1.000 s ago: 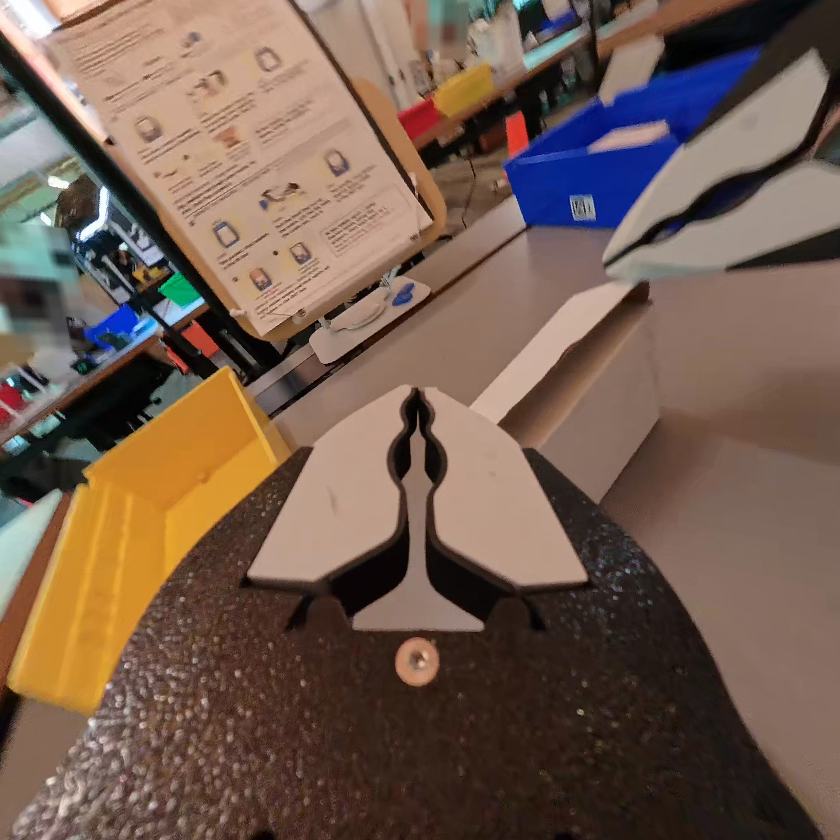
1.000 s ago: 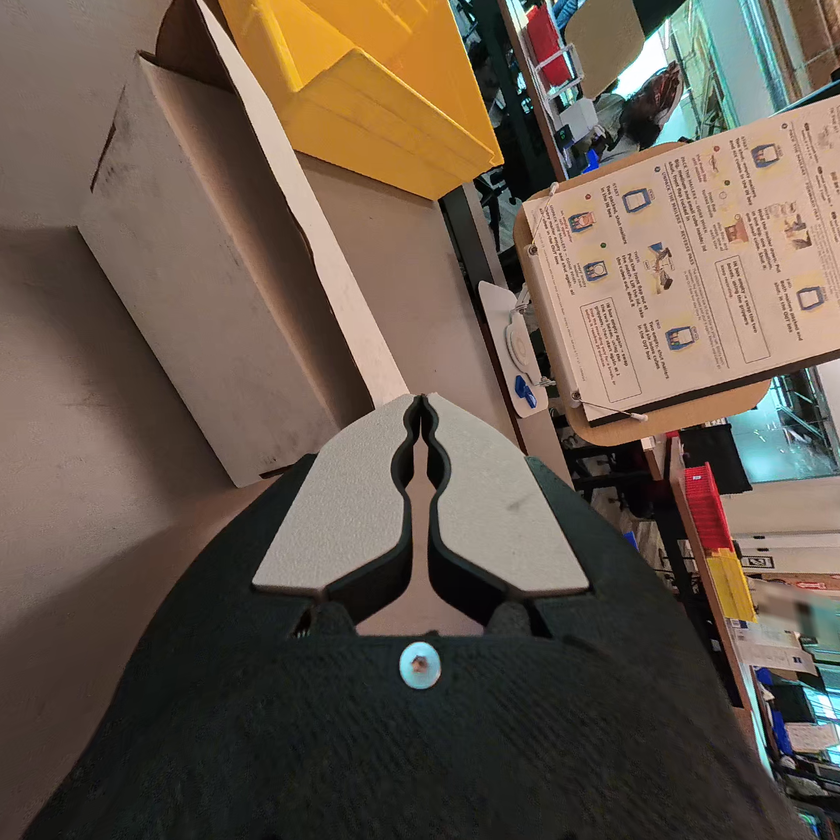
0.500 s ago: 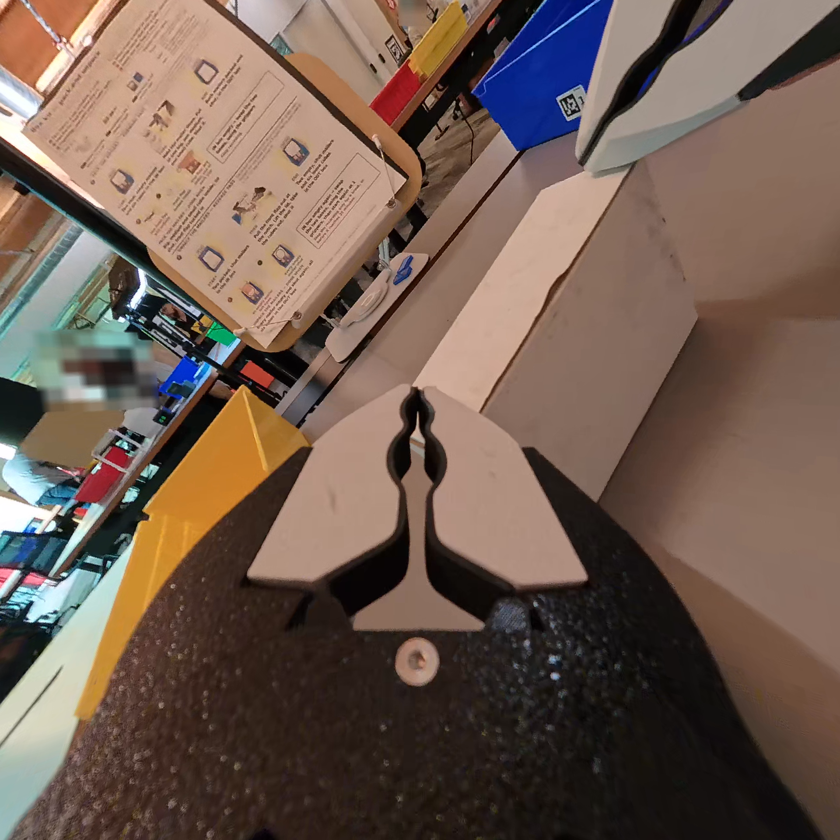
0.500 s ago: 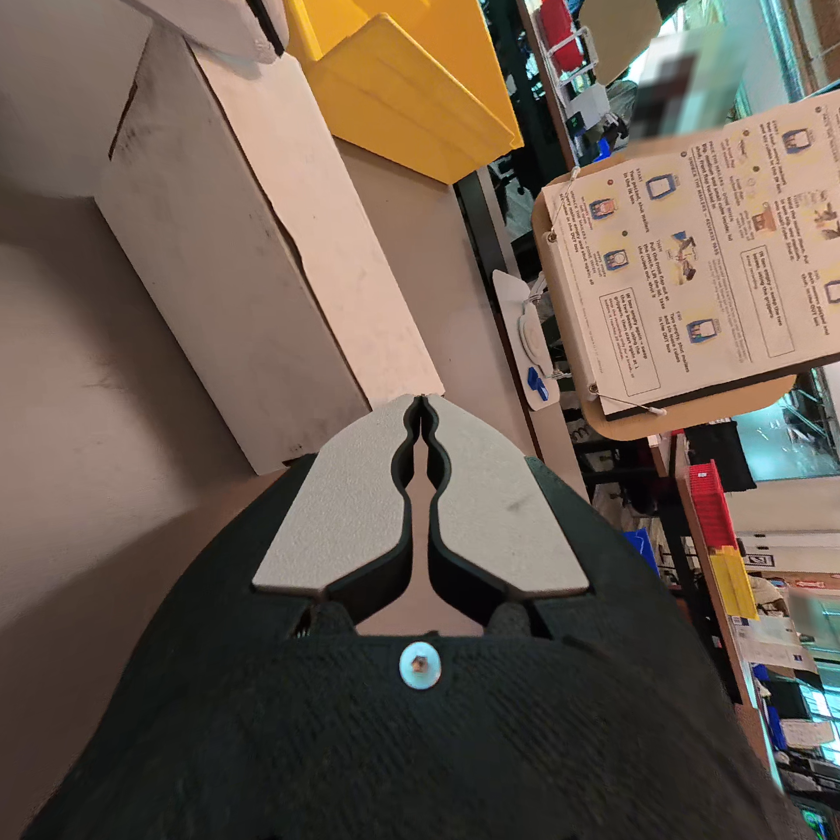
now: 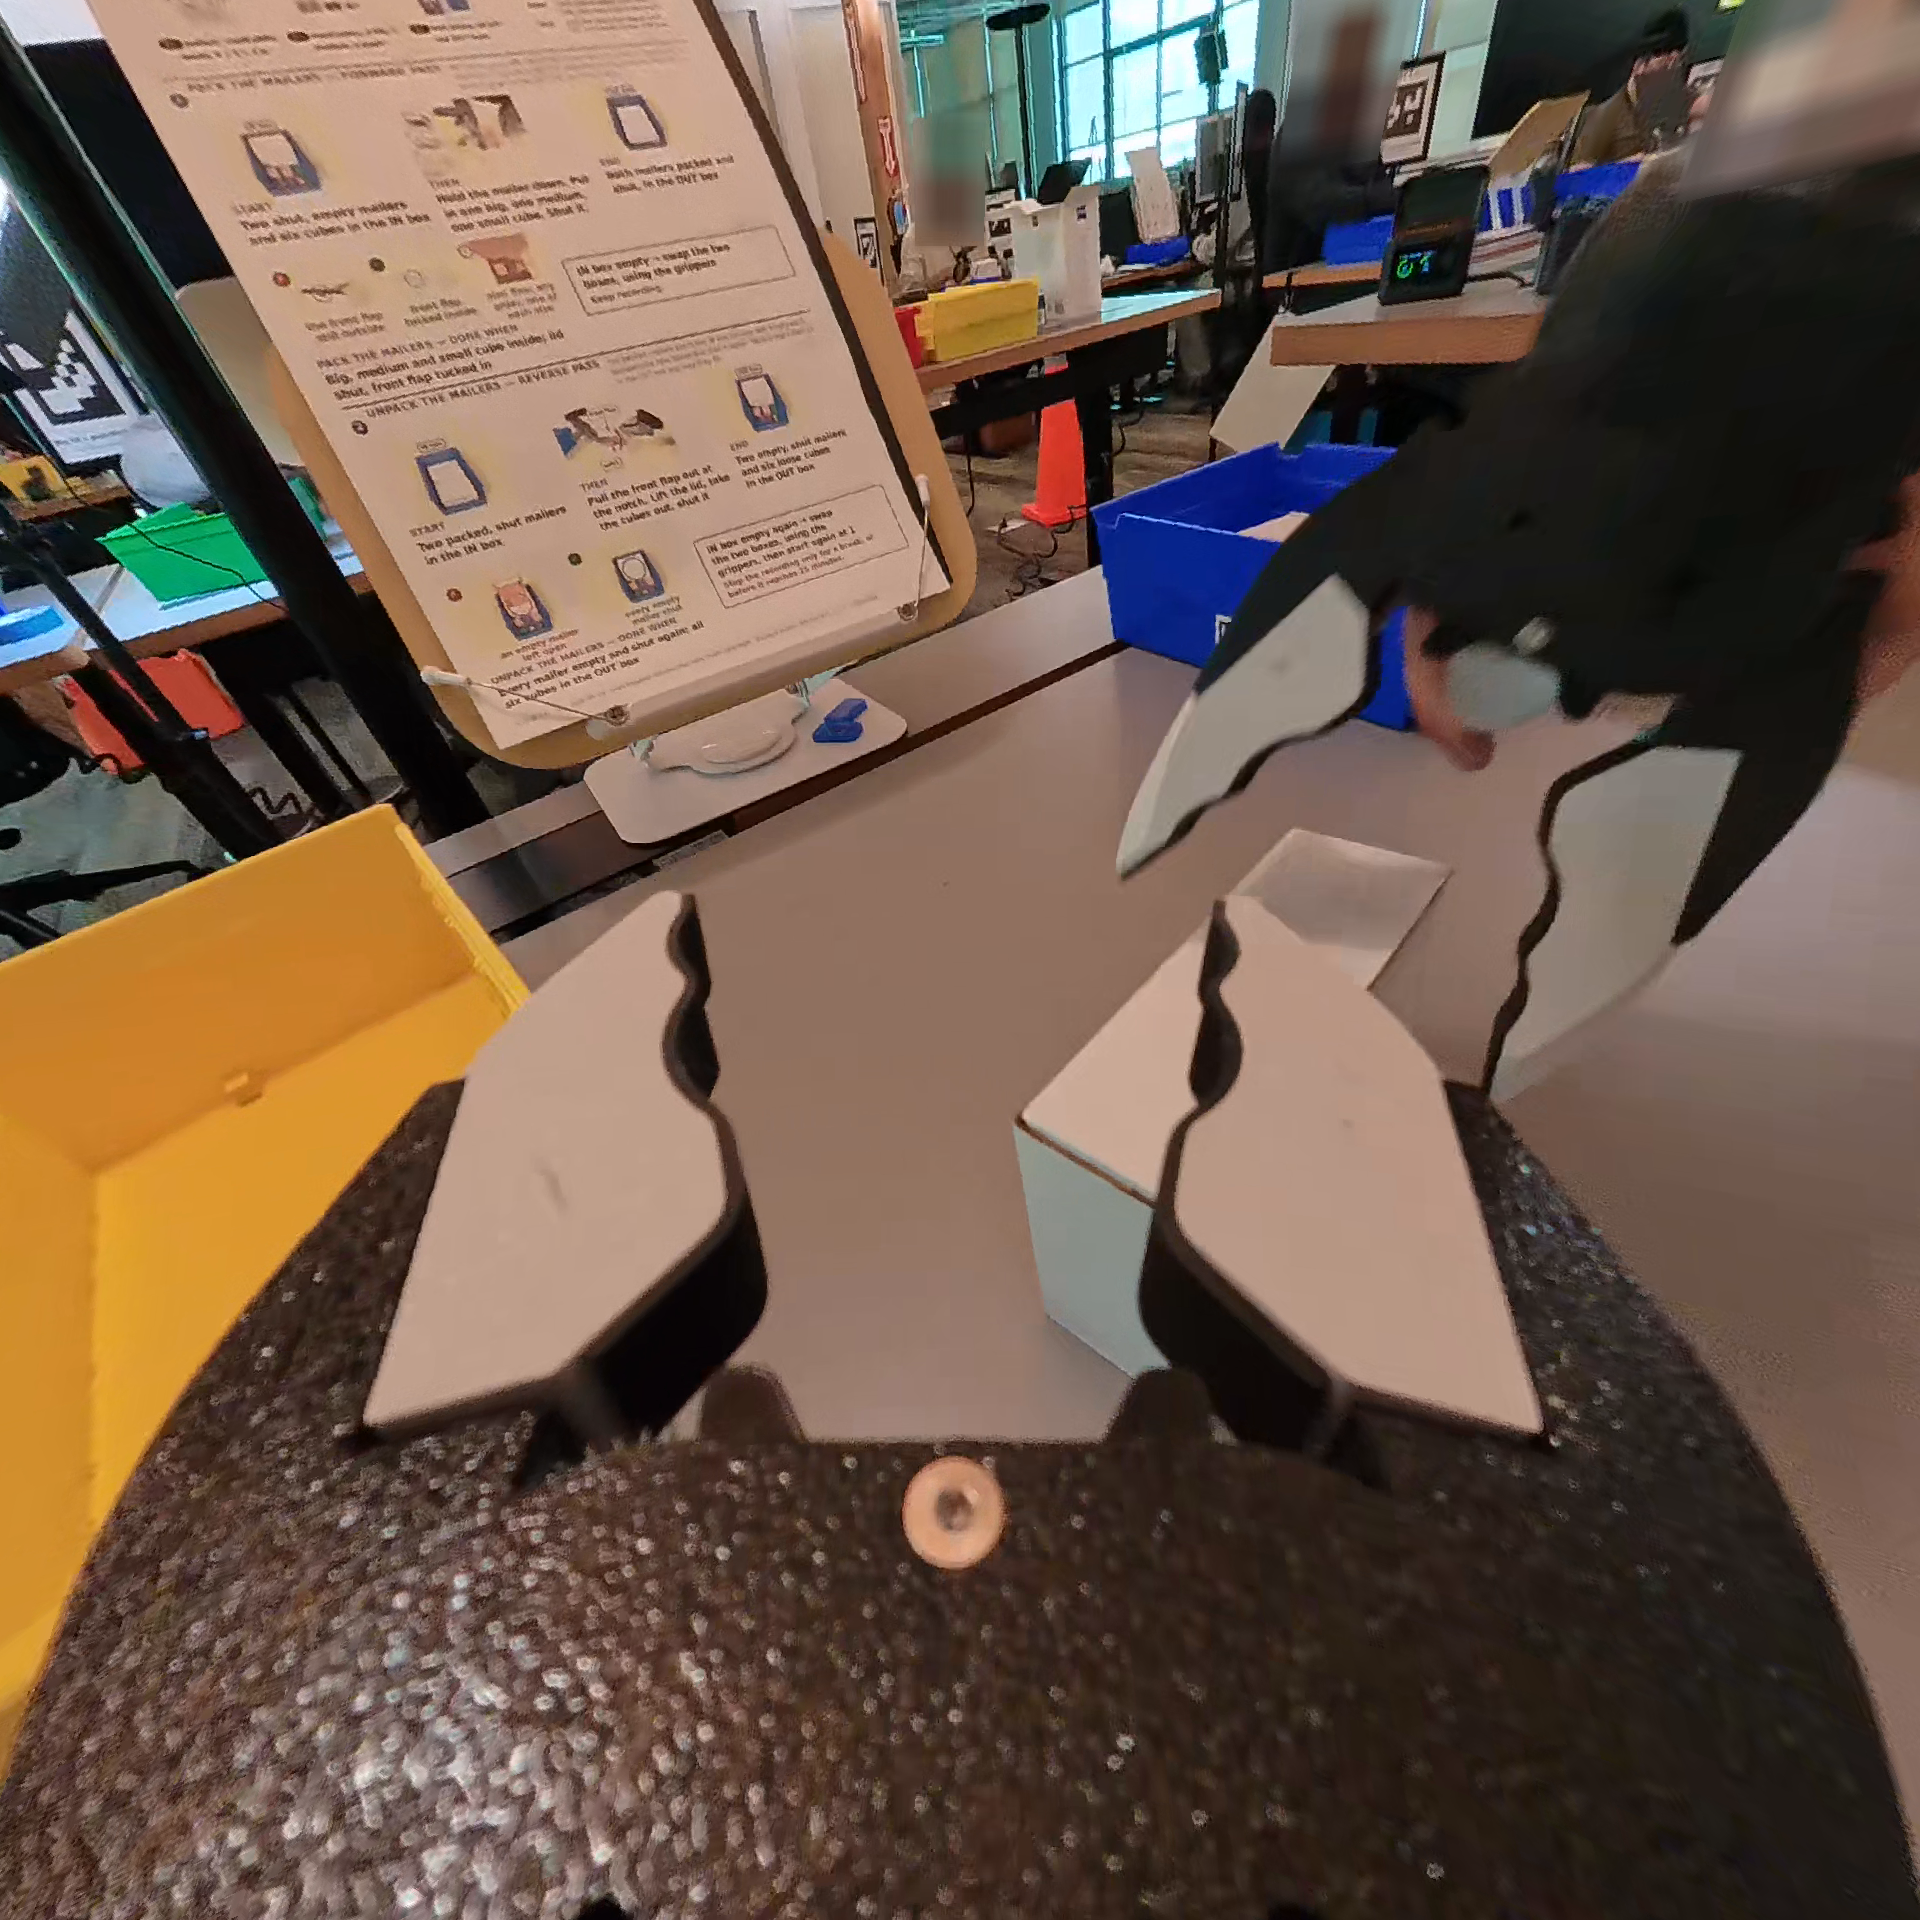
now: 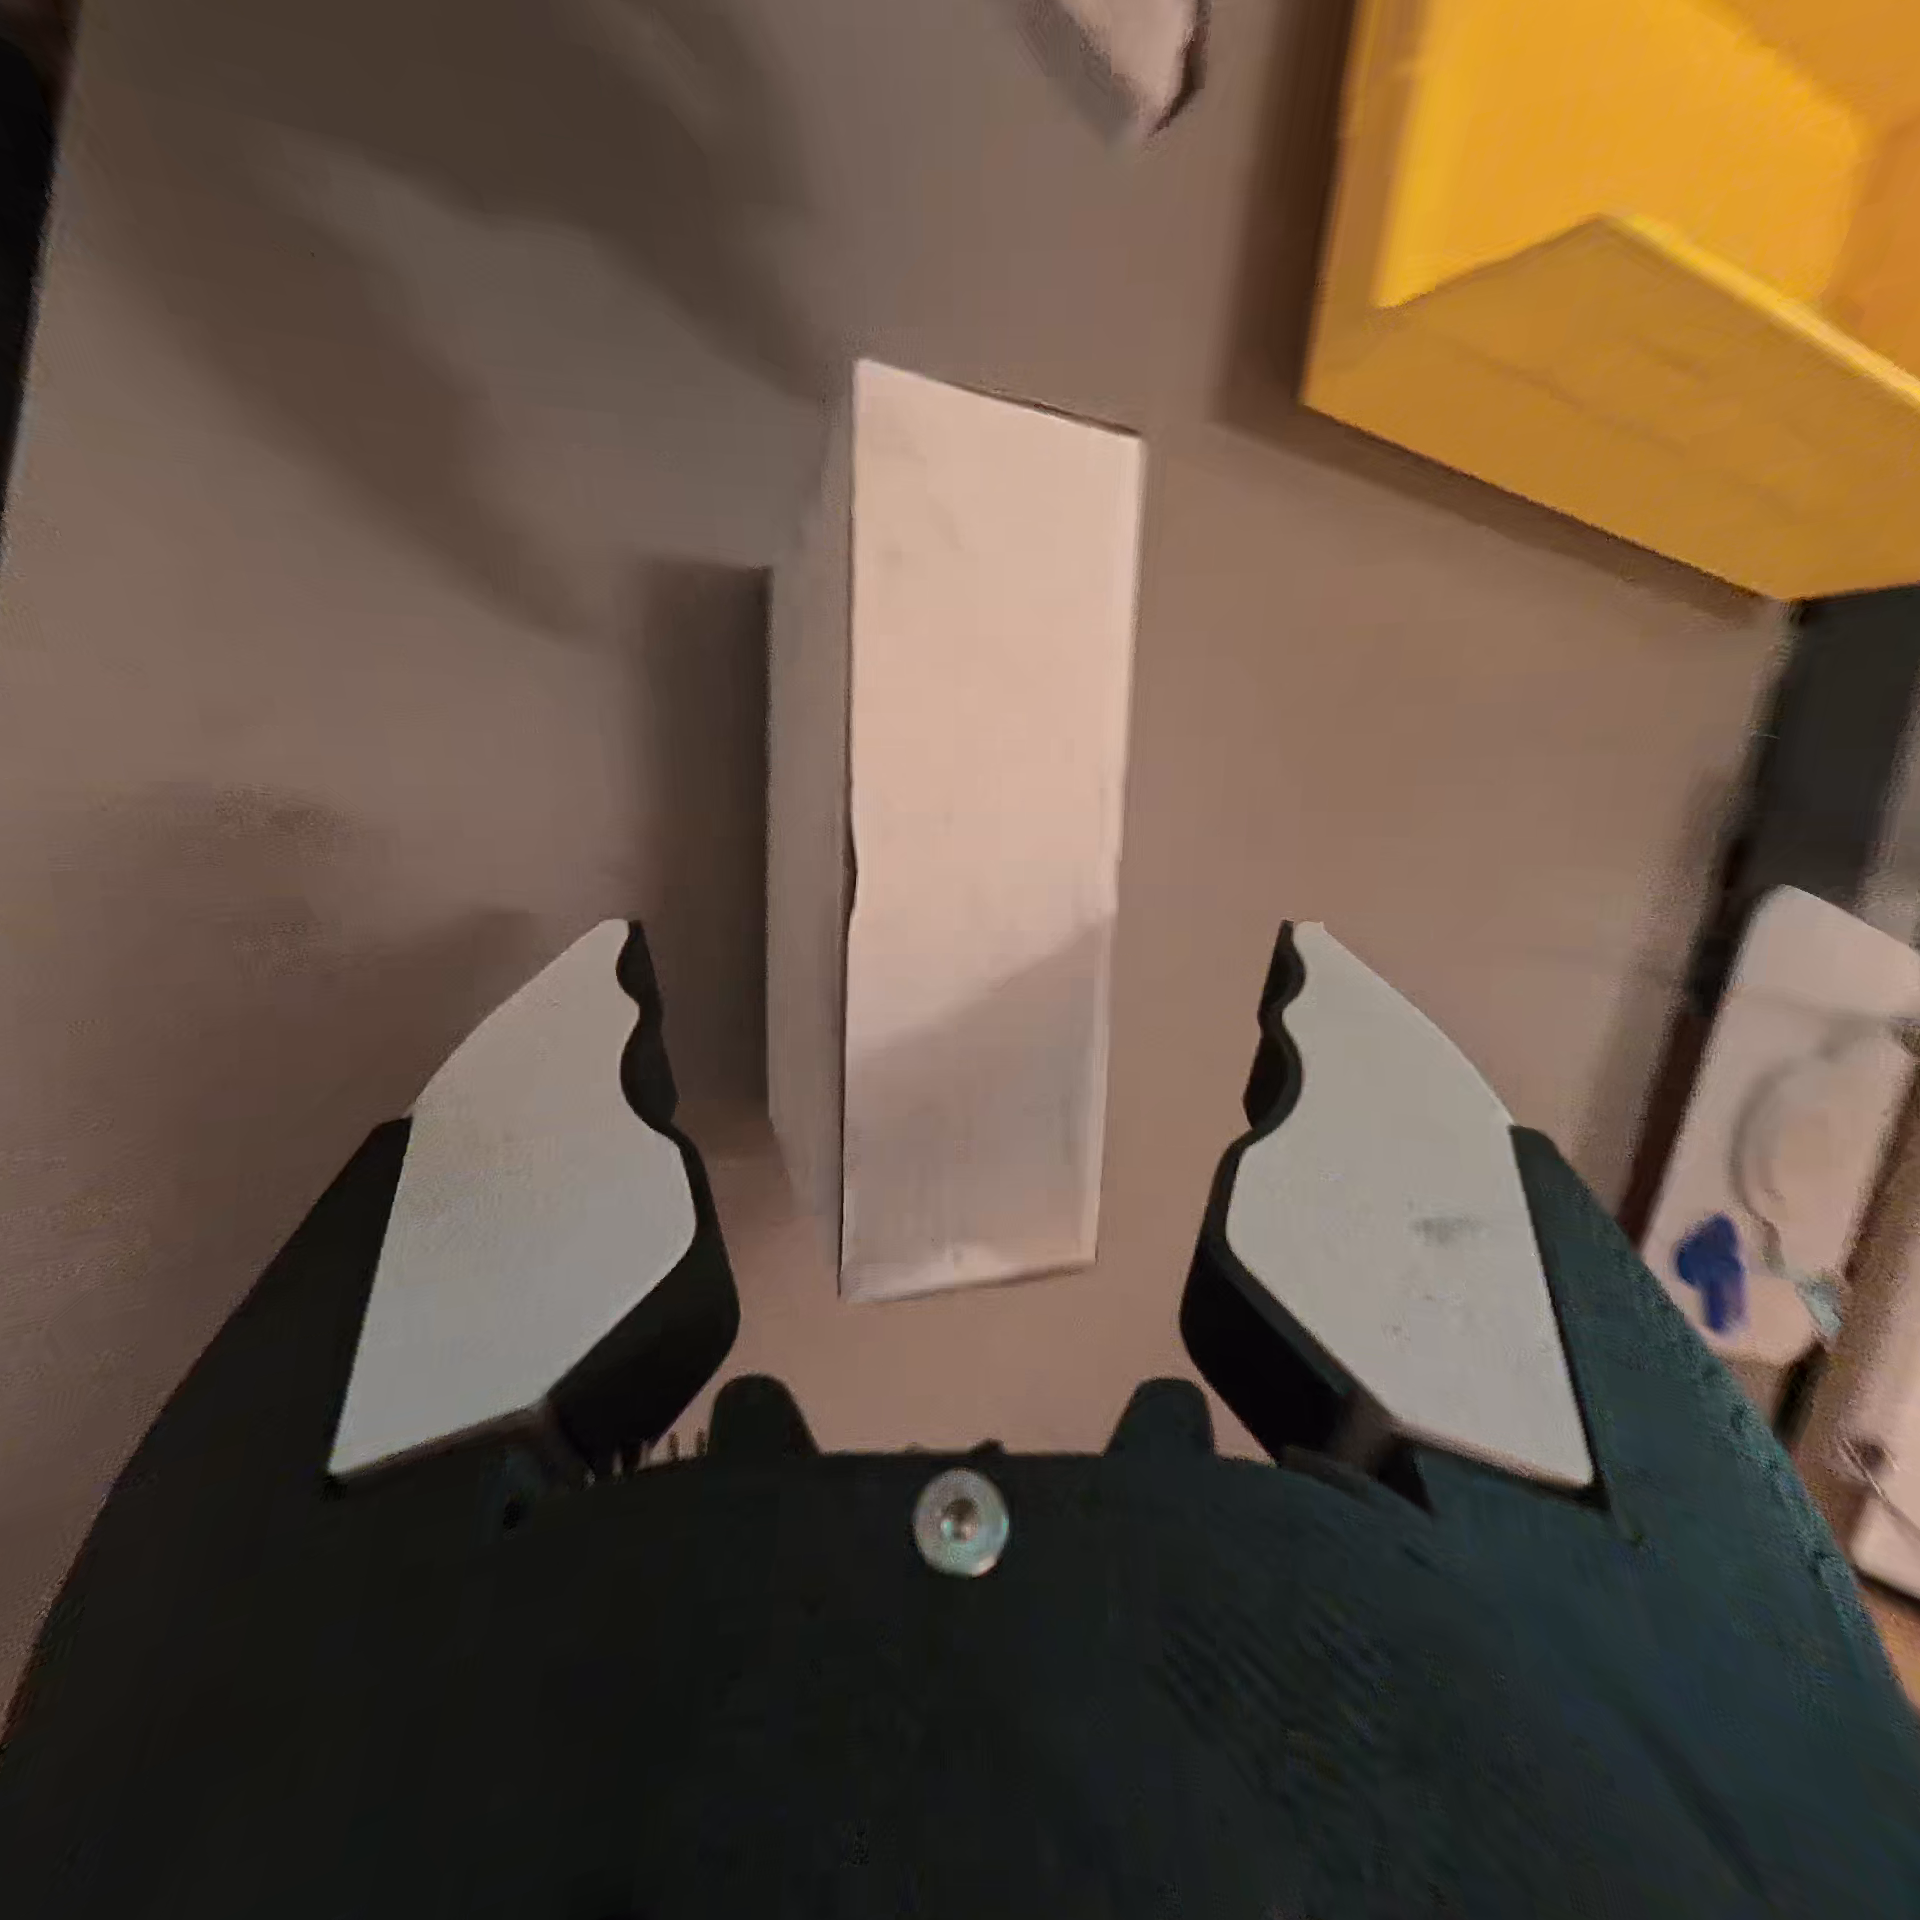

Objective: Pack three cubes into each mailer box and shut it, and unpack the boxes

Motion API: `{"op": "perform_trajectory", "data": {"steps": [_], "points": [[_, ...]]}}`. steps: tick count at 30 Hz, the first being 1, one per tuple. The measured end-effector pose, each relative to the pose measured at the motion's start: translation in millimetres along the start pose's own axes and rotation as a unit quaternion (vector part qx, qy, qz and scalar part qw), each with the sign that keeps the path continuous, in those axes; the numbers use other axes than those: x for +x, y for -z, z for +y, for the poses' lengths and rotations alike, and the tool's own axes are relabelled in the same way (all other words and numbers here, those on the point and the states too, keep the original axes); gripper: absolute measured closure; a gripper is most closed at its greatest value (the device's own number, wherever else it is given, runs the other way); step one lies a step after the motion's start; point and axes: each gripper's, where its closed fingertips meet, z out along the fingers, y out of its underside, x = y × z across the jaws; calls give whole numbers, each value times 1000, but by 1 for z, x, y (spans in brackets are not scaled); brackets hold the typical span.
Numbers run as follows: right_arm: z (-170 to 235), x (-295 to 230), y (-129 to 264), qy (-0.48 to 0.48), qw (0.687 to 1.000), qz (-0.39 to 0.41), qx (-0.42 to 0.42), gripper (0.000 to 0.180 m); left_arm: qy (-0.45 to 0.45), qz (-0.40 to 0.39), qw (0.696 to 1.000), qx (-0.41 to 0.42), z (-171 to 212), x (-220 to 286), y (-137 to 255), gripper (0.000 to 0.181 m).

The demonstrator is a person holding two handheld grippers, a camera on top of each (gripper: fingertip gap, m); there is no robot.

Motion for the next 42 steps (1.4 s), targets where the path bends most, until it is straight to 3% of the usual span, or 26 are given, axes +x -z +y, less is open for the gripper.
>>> {"op": "perform_trajectory", "data": {"steps": [6, 14, 16, 18, 26, 30, 35, 38, 42], "points": [[-13, -14, -34, 7, 989, -135, -52, 86, 25, 8, 1000, -10, 4, -7, 12, 89], [-10, -24, -46, -33, 972, -209, -106, 78, 21, -3, 999, -44, 16, -13, 12, 89], [-5, -25, -49, -39, 969, -211, -126, 81, 21, 1, 999, -47, 16, -11, 12, 89], [0, -22, -53, -43, 968, -201, -146, 100, 20, -2, 999, -47, 17, -11, 12, 89], [3, -24, -49, -65, 967, -191, -158, 103, 15, -17, 998, -65, 23, -16, 15, 93], [7, -18, -20, -75, 976, -166, -119, 103, 12, -20, 998, -66, 26, -17, 15, 95], [62, 36, 63, -91, 981, -30, -171, 103, 4, -13, 997, -82, 33, -14, 11, 96], [114, 79, 129, -107, 965, 84, -225, 103, -2, -12, 996, -90, 38, -12, 8, 96], [214, 129, 209, -124, 911, 232, -317, 105, -1, -6, 995, -102, 46, -9, 3, 97]]}}
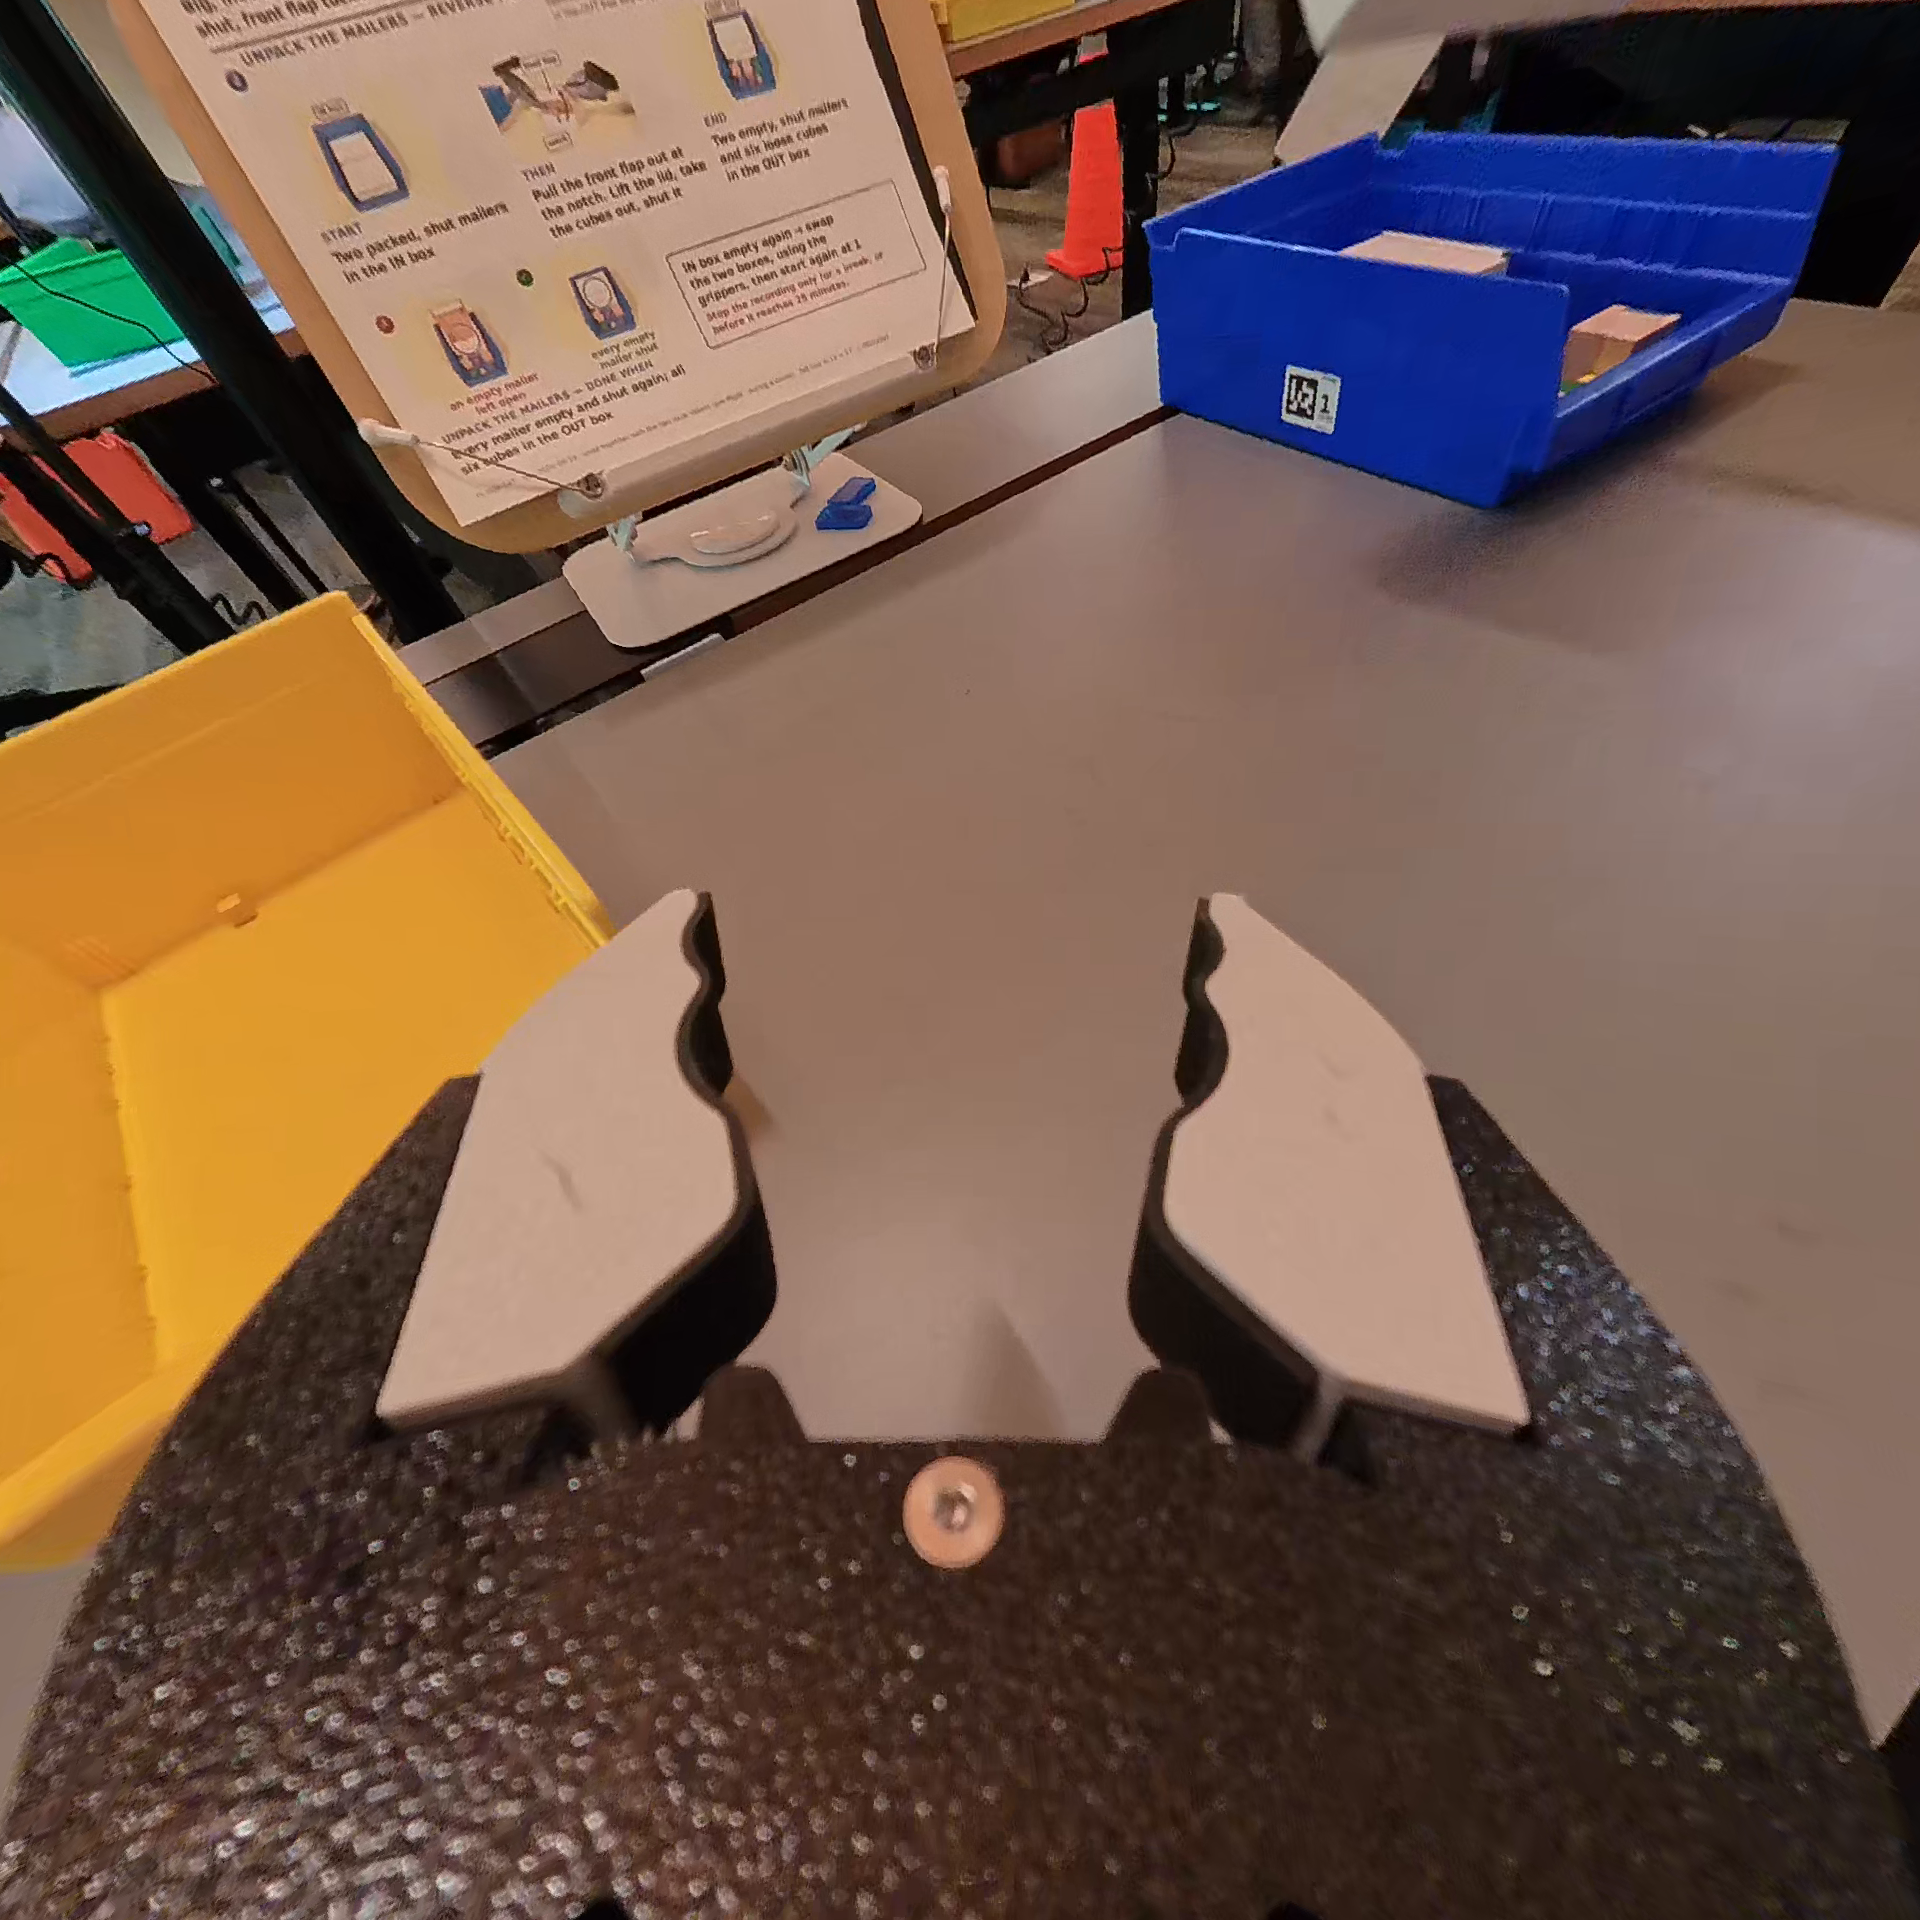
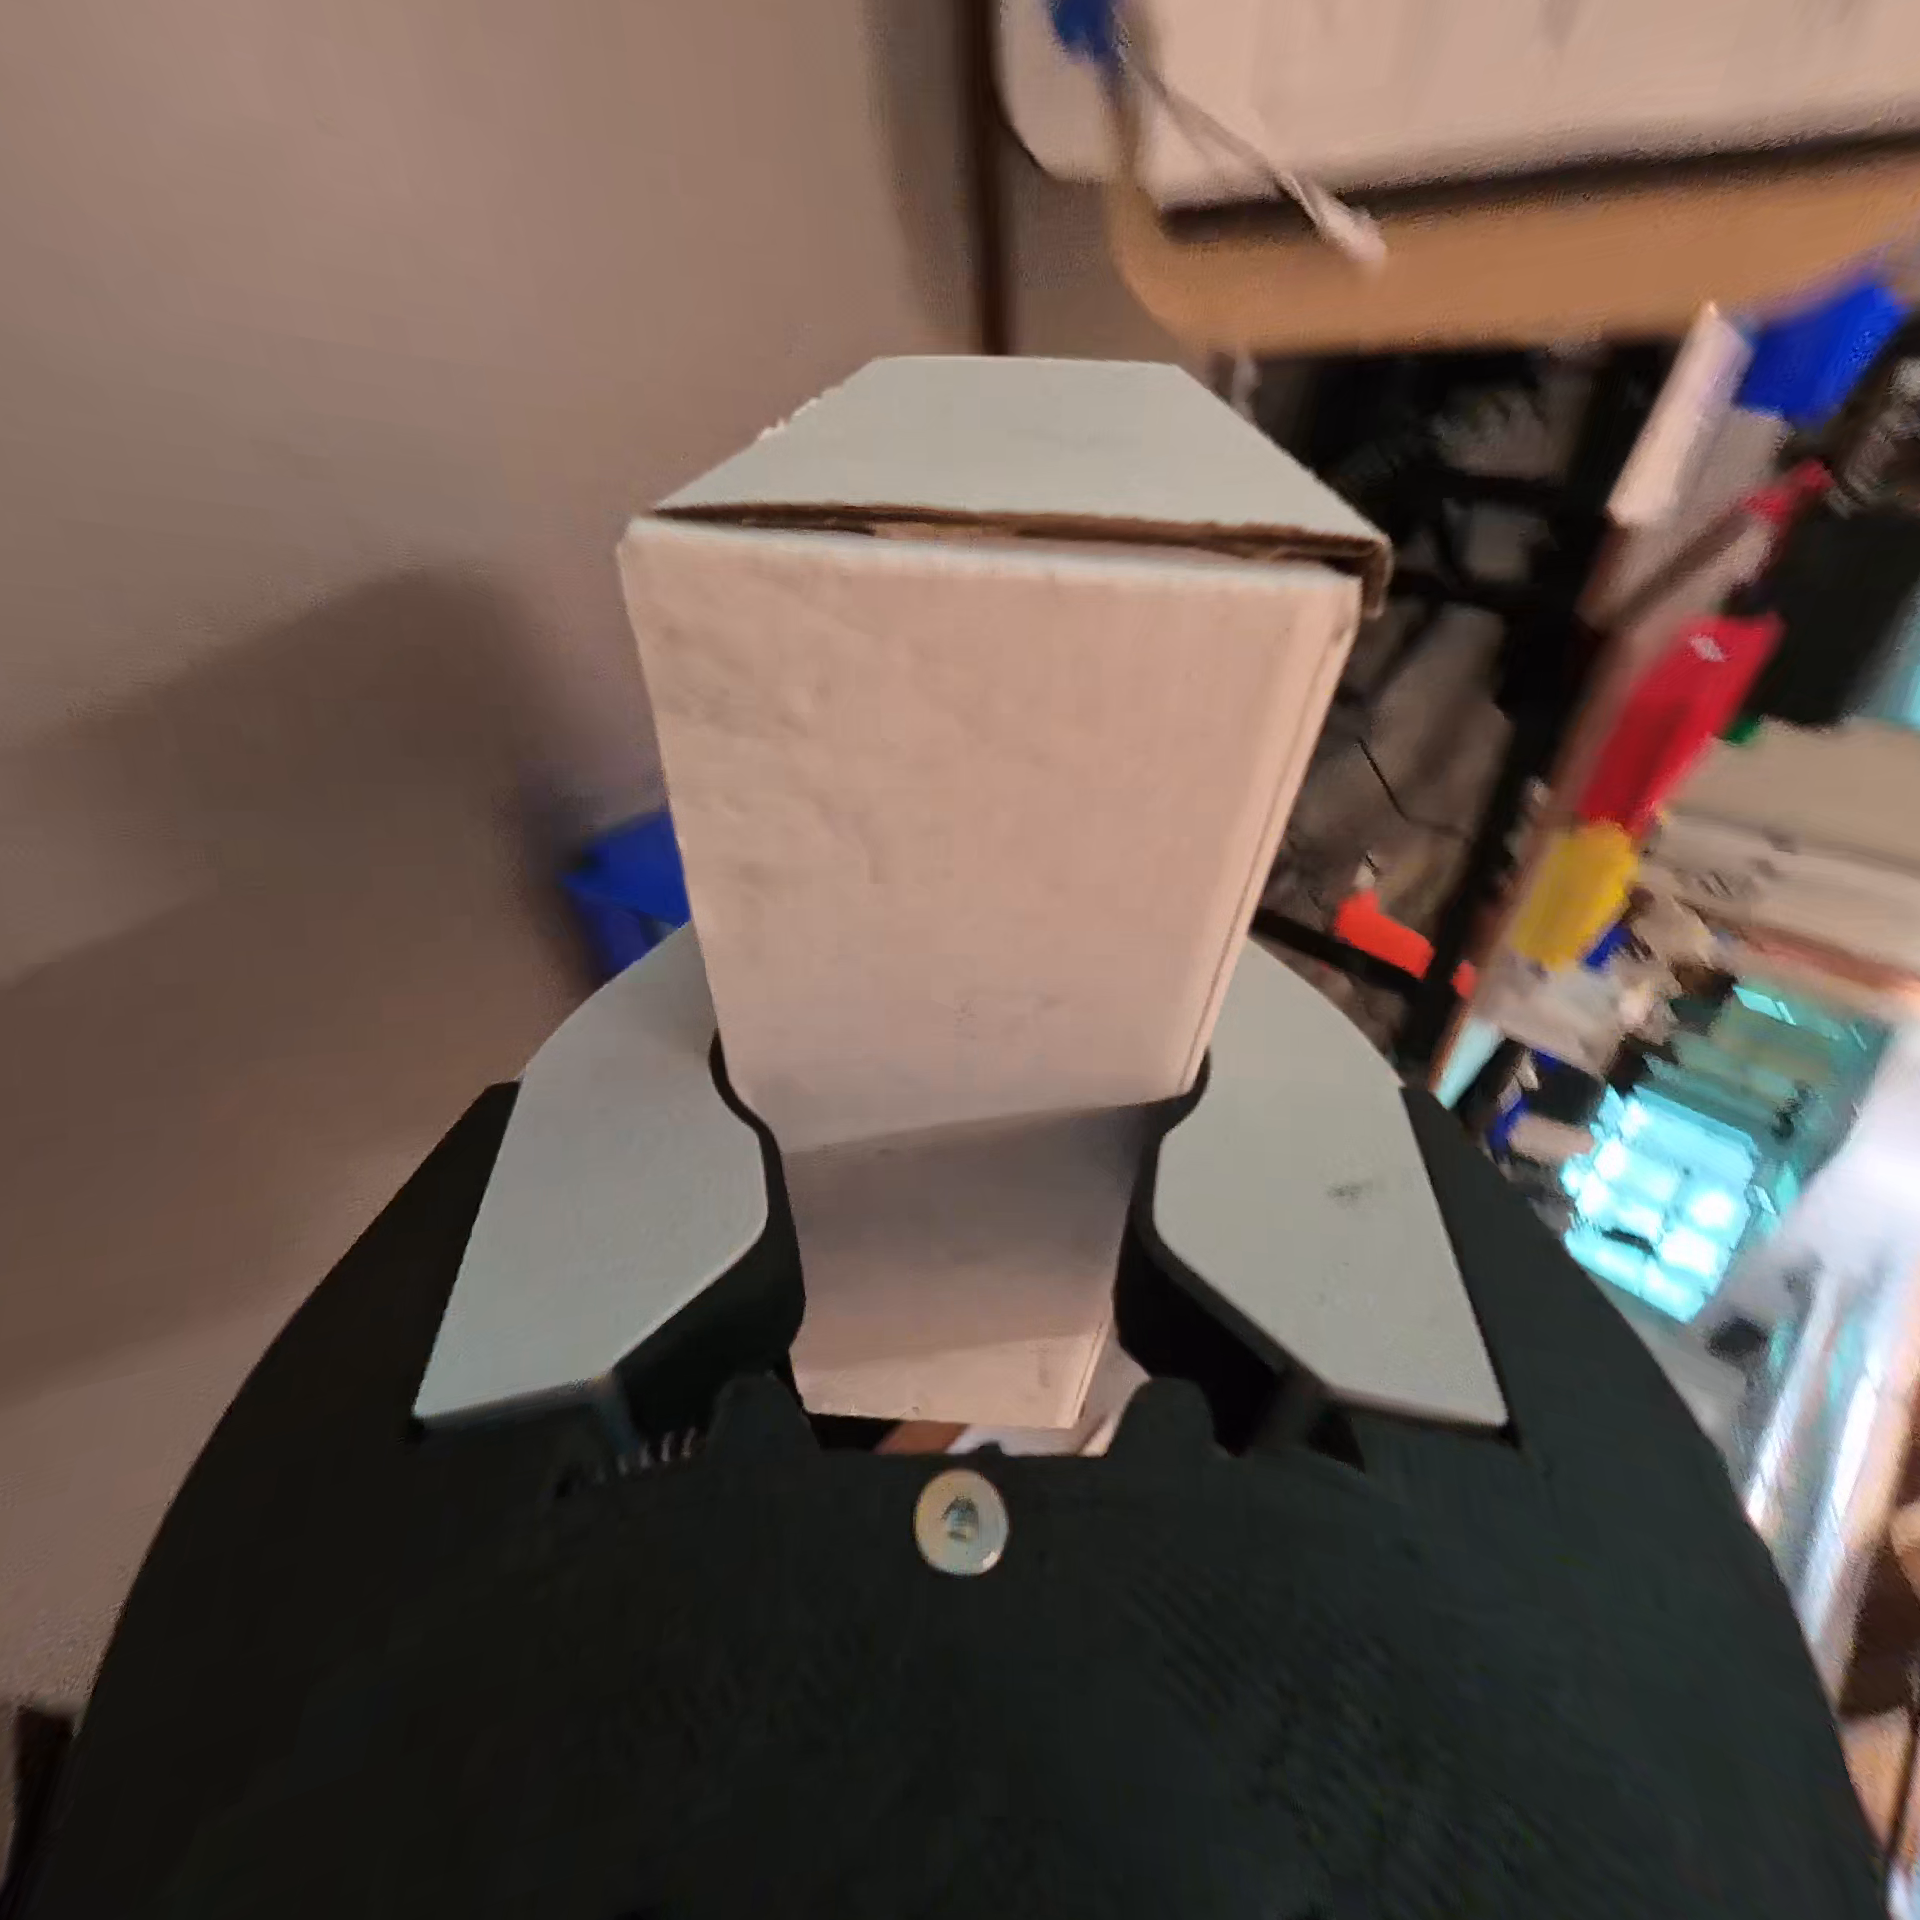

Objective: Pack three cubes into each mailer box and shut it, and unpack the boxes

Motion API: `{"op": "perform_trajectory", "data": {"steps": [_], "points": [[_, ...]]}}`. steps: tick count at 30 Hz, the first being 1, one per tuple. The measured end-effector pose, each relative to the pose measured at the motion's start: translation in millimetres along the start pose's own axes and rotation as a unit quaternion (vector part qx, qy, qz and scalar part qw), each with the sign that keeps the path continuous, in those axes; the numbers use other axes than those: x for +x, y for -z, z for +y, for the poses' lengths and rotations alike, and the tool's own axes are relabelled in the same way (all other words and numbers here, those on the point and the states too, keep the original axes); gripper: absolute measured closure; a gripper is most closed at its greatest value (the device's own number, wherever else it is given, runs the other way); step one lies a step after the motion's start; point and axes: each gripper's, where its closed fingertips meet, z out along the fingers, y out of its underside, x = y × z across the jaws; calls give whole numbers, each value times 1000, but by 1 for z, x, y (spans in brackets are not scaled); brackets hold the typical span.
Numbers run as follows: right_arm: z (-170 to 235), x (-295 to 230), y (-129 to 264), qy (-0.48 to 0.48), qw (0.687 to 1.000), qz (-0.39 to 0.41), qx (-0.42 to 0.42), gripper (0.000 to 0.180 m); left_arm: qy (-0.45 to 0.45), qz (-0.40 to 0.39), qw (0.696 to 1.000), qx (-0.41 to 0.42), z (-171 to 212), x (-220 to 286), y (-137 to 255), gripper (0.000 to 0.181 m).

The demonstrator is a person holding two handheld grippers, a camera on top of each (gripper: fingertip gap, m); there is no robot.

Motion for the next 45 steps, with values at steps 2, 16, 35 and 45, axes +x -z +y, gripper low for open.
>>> {"op": "perform_trajectory", "data": {"steps": [2, 16, 35, 45], "points": [[40, 25, -23, -42, 998, 36, -6, 105, -1, 0, 1000, -9, 4, 0, -4, 97], [135, 50, -157, -65, 982, 166, -54, 105, -14, 30, 998, -59, 28, 21, -28, 99], [133, 44, -226, -46, 983, 179, -14, 105, -7, 84, 992, -96, 50, 53, -52, 100], [124, 41, -237, -41, 989, 140, -4, 103, 17, 107, 989, -99, 52, 65, -57, 101]]}}
